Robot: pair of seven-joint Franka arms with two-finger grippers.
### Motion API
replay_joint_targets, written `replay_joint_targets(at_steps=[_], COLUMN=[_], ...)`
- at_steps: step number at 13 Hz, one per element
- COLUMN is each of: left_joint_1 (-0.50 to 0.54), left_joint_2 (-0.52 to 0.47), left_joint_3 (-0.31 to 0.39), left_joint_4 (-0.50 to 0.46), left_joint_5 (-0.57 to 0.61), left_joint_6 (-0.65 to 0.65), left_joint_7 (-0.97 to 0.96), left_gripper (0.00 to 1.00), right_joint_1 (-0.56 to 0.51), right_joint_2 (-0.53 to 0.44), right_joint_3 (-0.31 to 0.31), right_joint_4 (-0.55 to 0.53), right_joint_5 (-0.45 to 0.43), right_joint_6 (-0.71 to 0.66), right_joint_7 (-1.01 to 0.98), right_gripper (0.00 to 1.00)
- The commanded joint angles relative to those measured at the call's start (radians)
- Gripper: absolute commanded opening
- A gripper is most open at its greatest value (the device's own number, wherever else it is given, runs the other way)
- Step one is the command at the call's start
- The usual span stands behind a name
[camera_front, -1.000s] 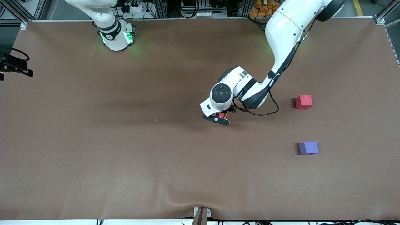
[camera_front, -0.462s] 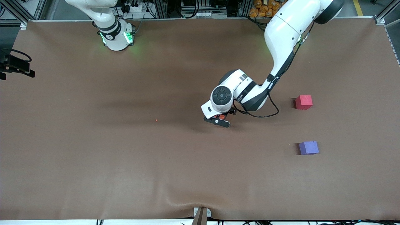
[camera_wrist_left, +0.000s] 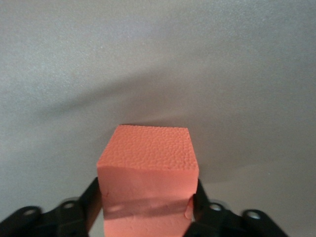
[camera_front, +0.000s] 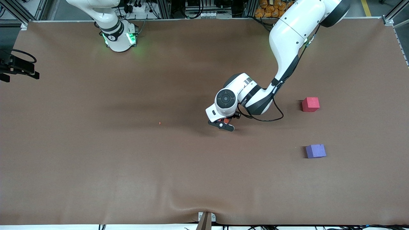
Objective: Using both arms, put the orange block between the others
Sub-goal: 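Close the left gripper on the orange cube and lift it, then carry the orange cube with the left gripper between pink and purple cubes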
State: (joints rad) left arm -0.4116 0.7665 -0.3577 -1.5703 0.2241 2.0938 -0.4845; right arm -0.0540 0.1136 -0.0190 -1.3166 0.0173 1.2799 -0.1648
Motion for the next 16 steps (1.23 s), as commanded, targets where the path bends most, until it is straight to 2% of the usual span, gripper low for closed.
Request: replay_joint_targets(at_steps=[1, 3, 6, 10, 12, 16], left_joint_1=[0.019, 0.074, 0.219, 0.388, 0.517, 0.758], left_joint_2=[-0.013, -0.103, -0.255, -0.364, -0.394, -0.431], left_joint_3=[0.0, 0.0, -0.009, -0.009, -0.007, -0.009], left_joint_4=[0.015, 0.018, 0.029, 0.027, 0.023, 0.003], left_joint_5=[0.027, 0.021, -0.009, -0.057, -0.112, -0.12], left_joint_6=[0.002, -0.014, -0.132, -0.244, -0.282, -0.347], left_joint_7=[0.02, 0.014, 0.015, 0.024, 0.149, 0.409], left_gripper=[0.0, 0.0, 0.0, 0.0, 0.0, 0.0], right_joint_1=[0.003, 0.006, 0.005, 0.006, 0.006, 0.008], right_joint_2=[0.001, 0.001, 0.001, 0.001, 0.001, 0.001], right_joint_3=[0.001, 0.001, 0.001, 0.001, 0.001, 0.002], right_joint_4=[0.011, 0.011, 0.011, 0.011, 0.011, 0.011], right_joint_5=[-0.011, -0.011, -0.008, -0.01, -0.01, -0.011], right_joint_6=[-0.002, -0.002, -0.002, -0.002, -0.002, -0.001], right_joint_7=[-0.025, -0.025, -0.025, -0.025, -0.025, -0.025], right_gripper=[1.0, 1.0, 1.0, 1.0, 1.0, 1.0])
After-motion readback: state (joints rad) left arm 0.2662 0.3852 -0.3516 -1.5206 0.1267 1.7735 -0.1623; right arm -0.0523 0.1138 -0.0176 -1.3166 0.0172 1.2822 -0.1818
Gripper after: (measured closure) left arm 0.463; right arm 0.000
